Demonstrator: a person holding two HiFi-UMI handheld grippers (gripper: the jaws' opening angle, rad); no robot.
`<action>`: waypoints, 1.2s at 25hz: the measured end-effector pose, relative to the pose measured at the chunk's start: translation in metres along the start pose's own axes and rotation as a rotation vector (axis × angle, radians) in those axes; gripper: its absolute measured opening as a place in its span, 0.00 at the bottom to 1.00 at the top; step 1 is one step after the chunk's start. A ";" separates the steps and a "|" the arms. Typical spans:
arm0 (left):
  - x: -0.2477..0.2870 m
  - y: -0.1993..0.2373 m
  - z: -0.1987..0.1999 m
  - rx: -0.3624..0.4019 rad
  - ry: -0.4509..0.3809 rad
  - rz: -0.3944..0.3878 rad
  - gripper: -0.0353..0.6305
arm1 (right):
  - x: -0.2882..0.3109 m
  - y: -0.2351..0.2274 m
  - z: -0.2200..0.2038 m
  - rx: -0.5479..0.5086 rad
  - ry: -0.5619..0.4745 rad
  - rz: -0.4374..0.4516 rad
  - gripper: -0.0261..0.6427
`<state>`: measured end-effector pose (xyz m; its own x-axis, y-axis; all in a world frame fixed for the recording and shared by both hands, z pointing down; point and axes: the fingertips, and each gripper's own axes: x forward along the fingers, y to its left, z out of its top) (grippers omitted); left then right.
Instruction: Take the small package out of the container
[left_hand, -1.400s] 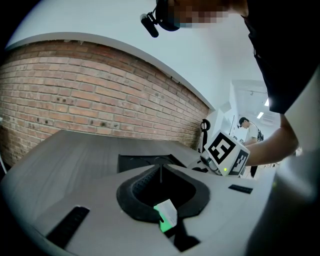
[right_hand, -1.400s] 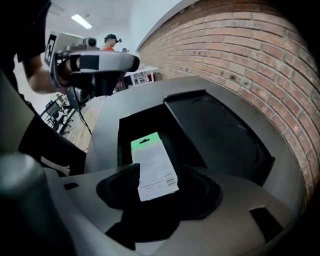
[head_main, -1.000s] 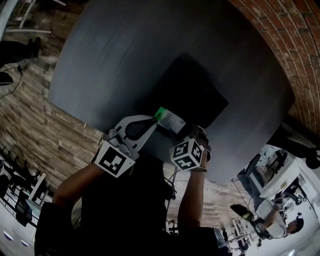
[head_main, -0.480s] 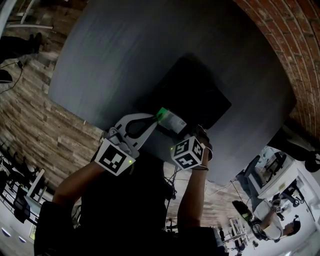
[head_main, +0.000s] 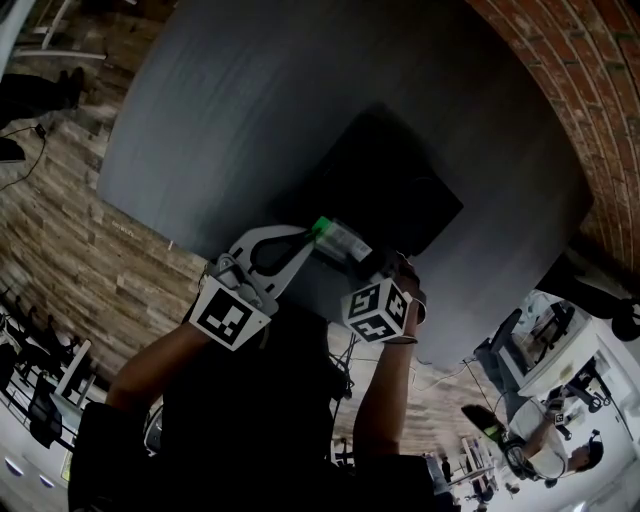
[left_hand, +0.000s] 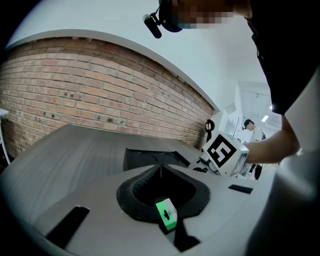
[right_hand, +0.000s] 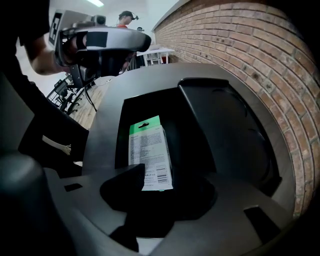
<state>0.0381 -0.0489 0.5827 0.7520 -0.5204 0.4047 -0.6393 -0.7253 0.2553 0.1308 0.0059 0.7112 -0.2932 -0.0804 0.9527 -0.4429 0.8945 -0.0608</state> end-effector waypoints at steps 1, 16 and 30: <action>0.000 -0.001 0.000 -0.001 0.001 -0.002 0.11 | -0.002 -0.001 0.001 0.001 -0.006 -0.005 0.31; -0.012 -0.018 0.012 0.015 -0.033 -0.026 0.11 | -0.035 0.016 0.010 0.045 -0.075 -0.048 0.23; -0.031 -0.037 0.009 0.009 -0.044 -0.040 0.11 | -0.045 0.049 0.008 0.101 -0.115 -0.063 0.17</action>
<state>0.0402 -0.0100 0.5530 0.7833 -0.5102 0.3551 -0.6074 -0.7498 0.2625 0.1158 0.0495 0.6631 -0.3551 -0.1900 0.9153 -0.5446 0.8378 -0.0374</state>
